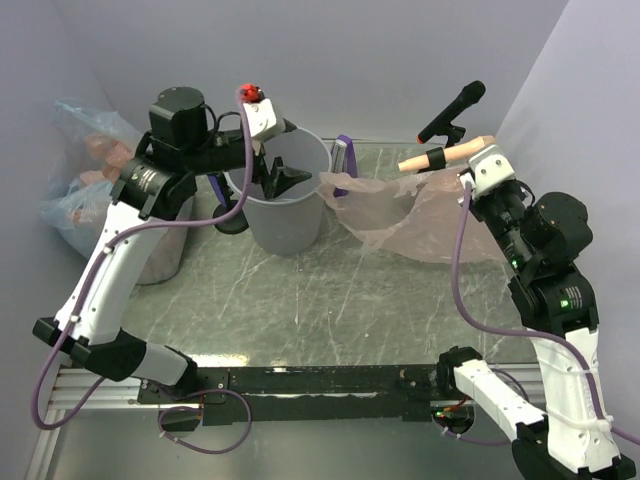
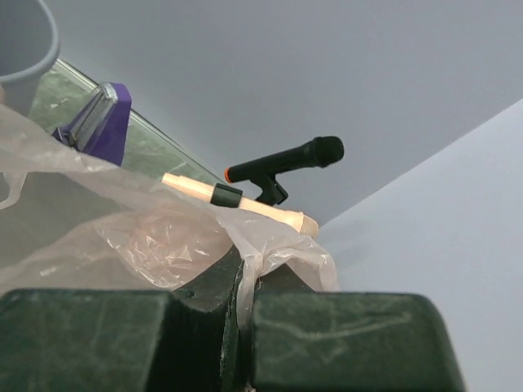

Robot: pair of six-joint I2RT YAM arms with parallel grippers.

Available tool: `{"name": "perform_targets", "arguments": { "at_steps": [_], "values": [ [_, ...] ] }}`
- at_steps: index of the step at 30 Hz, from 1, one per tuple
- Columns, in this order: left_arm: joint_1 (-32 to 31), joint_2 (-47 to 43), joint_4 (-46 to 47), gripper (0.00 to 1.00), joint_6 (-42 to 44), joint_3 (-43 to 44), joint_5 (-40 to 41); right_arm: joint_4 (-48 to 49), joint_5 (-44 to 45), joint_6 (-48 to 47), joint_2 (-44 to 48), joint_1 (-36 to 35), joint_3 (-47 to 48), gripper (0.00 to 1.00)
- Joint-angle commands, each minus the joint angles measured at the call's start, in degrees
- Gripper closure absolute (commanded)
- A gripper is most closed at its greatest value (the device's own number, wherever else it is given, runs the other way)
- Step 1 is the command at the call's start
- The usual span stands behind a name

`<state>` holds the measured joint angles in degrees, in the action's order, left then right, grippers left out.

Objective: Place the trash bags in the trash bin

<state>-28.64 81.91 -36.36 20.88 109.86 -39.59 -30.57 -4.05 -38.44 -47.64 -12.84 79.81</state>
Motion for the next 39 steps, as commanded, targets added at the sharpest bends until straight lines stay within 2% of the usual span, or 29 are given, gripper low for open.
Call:
{"name": "perform_targets", "arguments": {
  "at_steps": [1, 6, 9, 11, 16, 20, 23, 27, 34, 39],
  "values": [
    [0.08, -0.78, -4.93, 0.00, 6.25, 0.10, 0.90, 3.41, 3.00, 0.64, -0.35, 0.71, 0.69, 1.00],
    [0.17, 0.44, -7.77, 0.01, 11.90, -7.37, 10.75, 5.33, 3.00, -4.79, 1.22, 0.80, -1.31, 1.00],
    [0.08, 2.20, -2.94, 0.02, 9.27, -10.19, 16.10, 6.84, 3.88, -5.69, 2.72, 0.80, -2.82, 1.00],
    [-0.01, 3.52, 2.84, 0.06, 3.15, -11.25, 20.16, 5.00, 3.36, -4.55, 2.29, 0.89, -1.07, 1.00],
    [0.08, 6.85, 0.42, 0.24, 3.72, -11.60, 14.29, 4.11, 2.65, -5.07, 1.06, 0.98, 2.53, 1.00],
    [0.08, 9.40, -2.74, 0.37, 4.34, -10.64, 11.21, 1.75, 2.04, -3.49, -2.63, 0.98, 11.40, 1.00],
    [0.08, 10.72, -4.77, 0.44, 3.73, -9.23, 9.45, 1.65, 0.63, -2.18, -5.00, 0.98, 15.89, 1.00],
    [0.08, 11.08, -5.30, 0.42, 1.53, -8.53, 7.08, 3.05, 0.19, -1.12, -7.47, 0.98, 18.54, 1.00],
    [-0.10, 10.64, -5.91, 0.40, 1.27, -8.88, 8.39, 9.56, -2.01, 1.16, -9.93, 0.98, 19.15, 1.00],
    [-0.62, 8.88, -2.94, 0.29, -0.49, -10.45, 11.28, 11.75, -2.01, 3.01, -11.78, 0.98, 20.12, 1.00]
  ]
}}
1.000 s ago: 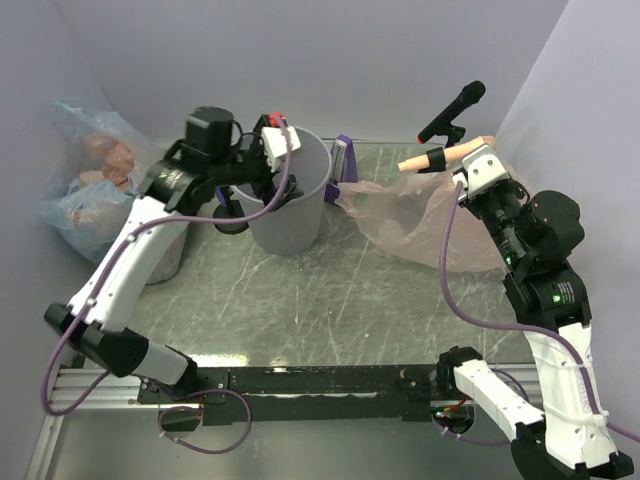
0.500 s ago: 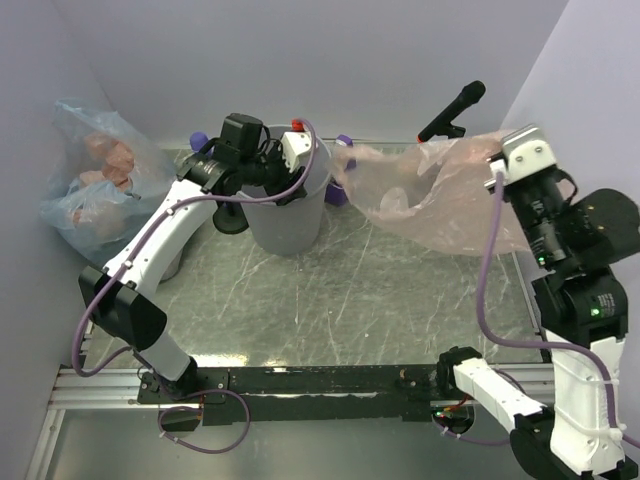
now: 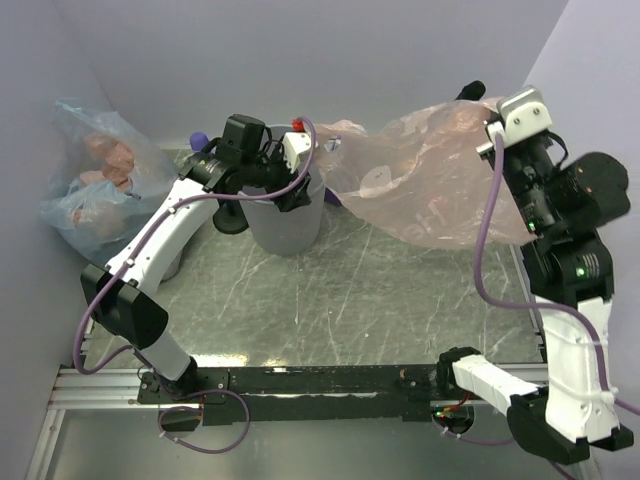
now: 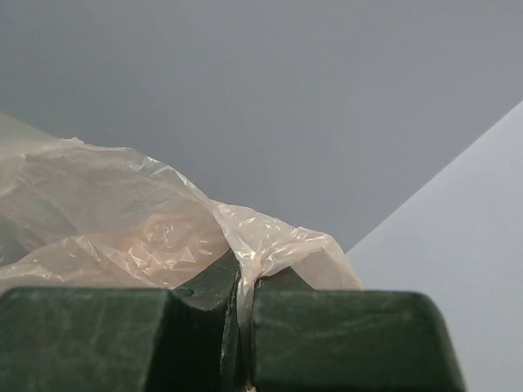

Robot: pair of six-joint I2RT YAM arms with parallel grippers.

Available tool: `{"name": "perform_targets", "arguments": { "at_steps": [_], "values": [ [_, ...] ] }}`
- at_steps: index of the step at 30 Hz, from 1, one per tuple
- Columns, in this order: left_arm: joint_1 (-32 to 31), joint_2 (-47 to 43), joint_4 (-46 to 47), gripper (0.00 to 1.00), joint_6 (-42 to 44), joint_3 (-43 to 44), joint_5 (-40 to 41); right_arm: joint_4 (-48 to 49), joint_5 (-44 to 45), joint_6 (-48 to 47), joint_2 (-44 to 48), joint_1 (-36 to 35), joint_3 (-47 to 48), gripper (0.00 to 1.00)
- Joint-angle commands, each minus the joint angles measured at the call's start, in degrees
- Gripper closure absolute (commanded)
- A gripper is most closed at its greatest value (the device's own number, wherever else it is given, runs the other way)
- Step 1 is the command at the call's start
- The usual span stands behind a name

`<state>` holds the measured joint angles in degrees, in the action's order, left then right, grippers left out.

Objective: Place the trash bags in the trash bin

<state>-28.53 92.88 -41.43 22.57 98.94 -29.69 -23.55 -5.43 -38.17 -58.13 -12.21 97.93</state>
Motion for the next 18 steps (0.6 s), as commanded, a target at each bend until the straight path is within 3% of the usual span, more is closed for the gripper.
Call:
{"name": "perform_targets", "arguments": {
  "at_steps": [1, 6, 9, 14, 18],
  "values": [
    [-0.91, -2.00, 2.40, 0.27, -2.09, -0.23, 2.35, 5.44, -0.81, 3.19, -1.55, 0.25, 1.74, 1.00],
    [-1.00, -0.51, 1.17, 0.29, -2.26, -2.51, 4.29, 9.04, -0.63, 6.53, -3.39, 0.34, 3.05, 1.00],
    [-1.08, 0.19, 2.05, 0.35, -4.54, -4.10, 4.38, 12.55, -2.29, 4.08, -5.76, 0.34, 5.24, 1.00],
    [-1.43, 0.28, 1.62, 0.59, -4.20, -4.37, 0.87, 16.34, -3.71, 4.59, -11.56, 0.43, 13.41, 1.00],
    [-2.75, 0.02, -3.11, 0.84, -0.52, -3.40, -0.62, 19.67, -3.45, 5.83, -13.67, 0.25, 15.10, 1.00]
  ]
}}
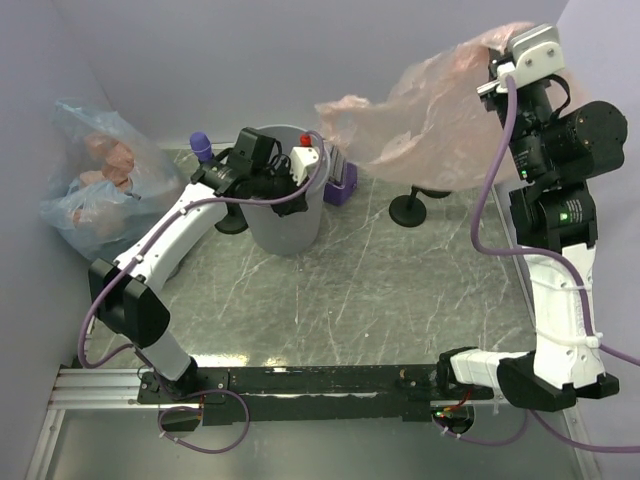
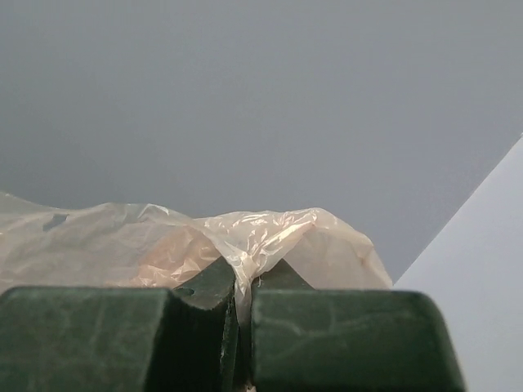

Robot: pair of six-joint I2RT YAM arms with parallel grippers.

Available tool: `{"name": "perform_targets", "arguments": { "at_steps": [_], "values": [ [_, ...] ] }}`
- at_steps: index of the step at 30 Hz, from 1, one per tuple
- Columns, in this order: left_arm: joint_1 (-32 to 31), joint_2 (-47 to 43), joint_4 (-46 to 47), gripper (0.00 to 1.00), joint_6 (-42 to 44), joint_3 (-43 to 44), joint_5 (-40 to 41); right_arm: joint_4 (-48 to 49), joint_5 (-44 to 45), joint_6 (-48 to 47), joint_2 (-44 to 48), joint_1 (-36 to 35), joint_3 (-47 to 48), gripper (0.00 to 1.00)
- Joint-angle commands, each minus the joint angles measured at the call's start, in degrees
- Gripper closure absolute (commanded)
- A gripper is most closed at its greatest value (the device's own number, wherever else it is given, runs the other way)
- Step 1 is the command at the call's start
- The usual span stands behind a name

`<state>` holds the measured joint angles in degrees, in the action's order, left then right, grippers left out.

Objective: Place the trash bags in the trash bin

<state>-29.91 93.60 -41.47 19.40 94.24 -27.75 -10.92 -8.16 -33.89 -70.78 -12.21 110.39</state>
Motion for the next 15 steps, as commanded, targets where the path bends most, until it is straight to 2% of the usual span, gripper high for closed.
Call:
{"name": "perform_targets", "arguments": {
  "at_steps": [1, 5, 8, 11, 15],
  "values": [
    [-1.64, -1.22, -4.65, 0.88, 3.62, 1.39, -3.01, 7.92, -0.63, 1.46, -1.54, 0.34, 3.16, 1.00],
    [-2.78, -5.87, -5.38, 0.99, 8.54, -1.41, -6.44, 10.56, -0.89, 0.75, -5.50, 0.34, 7.99, 1.00],
    [-2.87, -9.92, -1.52, 0.99, 10.65, -6.77, -7.14, 10.57, -0.62, 3.64, -10.67, 0.34, 16.06, 1.00],
    [-3.05, -11.25, -0.89, 0.99, 13.64, -7.40, -9.42, 10.21, -1.50, 8.82, -15.78, -0.01, 24.42, 1.00],
    [-3.22, -12.39, -2.12, 0.99, 22.15, -10.20, -12.24, 13.63, -1.59, 9.46, -16.93, -4.13, 23.12, 1.00]
  ]
}}
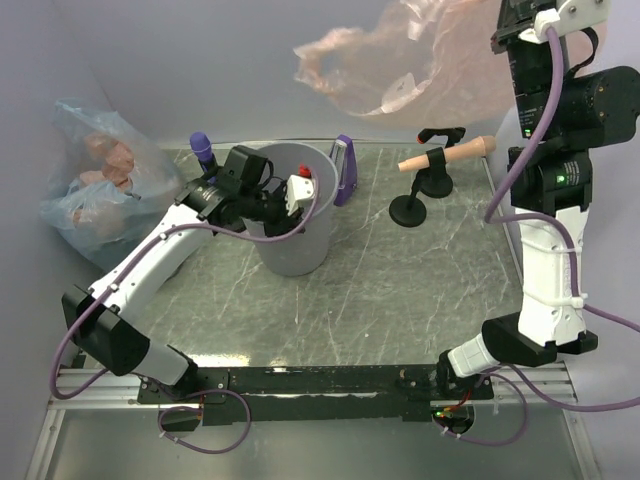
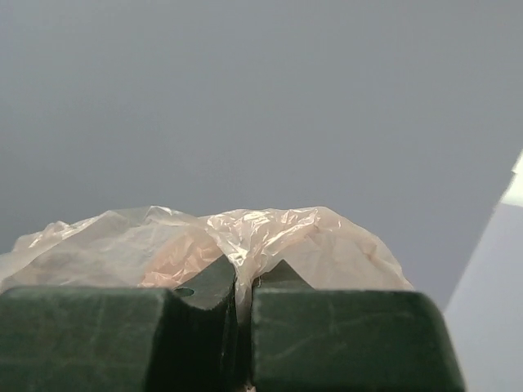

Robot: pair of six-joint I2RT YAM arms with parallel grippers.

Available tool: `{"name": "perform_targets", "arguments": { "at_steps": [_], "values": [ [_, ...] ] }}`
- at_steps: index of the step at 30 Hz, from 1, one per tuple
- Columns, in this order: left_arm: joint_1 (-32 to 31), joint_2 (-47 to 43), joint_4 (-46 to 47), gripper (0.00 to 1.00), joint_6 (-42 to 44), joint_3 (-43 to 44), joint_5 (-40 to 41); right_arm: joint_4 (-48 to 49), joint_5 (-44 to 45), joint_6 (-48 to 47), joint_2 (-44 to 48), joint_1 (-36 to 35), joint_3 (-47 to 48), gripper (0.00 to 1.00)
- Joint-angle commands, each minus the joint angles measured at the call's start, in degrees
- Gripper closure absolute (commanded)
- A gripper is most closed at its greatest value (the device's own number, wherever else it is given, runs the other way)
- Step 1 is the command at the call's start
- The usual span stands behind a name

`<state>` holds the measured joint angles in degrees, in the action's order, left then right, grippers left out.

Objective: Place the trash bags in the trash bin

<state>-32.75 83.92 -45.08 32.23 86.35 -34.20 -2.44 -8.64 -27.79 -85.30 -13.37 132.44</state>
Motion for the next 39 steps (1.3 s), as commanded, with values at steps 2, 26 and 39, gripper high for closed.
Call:
{"name": "perform_targets", "arguments": {
  "at_steps": [2, 26, 39],
  "values": [
    [-0.91, -3.76, 1.92, 0.99, 13.46, -4.07, -5.97, 4.90, -1.72, 3.53, -3.21, -4.99, 1.59, 1.00],
    [-5.92, -10.53, -0.27, 0.99, 24.28, -4.07, -7.38, 4.64, -0.06, 8.36, -5.41, -10.63, -0.96, 1.00],
    [-5.66, -17.99, 4.11, 0.58, 19.82, -7.15, 2.81, 3.93, -1.20, 9.69, -5.85, -12.03, -2.63, 1.00]
  ]
}}
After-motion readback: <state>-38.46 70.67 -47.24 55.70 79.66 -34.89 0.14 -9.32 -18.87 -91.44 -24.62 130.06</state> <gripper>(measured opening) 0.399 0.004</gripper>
